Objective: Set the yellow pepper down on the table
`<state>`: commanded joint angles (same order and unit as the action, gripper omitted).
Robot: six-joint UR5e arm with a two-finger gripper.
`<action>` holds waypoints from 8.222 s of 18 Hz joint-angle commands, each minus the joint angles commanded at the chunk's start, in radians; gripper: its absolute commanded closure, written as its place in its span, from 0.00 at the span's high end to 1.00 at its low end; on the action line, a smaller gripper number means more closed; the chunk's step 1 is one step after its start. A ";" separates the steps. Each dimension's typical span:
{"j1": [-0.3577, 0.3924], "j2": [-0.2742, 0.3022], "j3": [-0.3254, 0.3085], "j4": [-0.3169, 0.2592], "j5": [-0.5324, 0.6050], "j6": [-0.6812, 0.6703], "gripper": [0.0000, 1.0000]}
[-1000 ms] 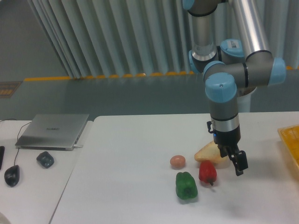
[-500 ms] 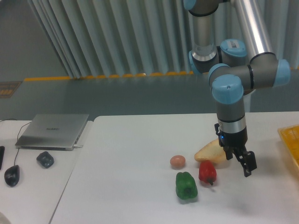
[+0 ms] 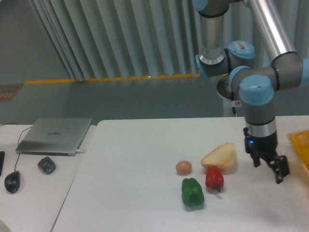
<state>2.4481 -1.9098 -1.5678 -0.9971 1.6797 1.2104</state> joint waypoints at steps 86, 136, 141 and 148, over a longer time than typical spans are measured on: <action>0.165 0.031 0.115 -0.402 -0.089 0.030 0.31; -0.155 -0.064 0.065 -0.080 0.048 -0.177 1.00; -0.092 -0.008 0.061 -0.101 0.052 0.064 1.00; -0.034 0.015 0.058 -0.124 0.031 0.104 1.00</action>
<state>2.4145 -1.8945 -1.5094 -1.1213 1.7104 1.3146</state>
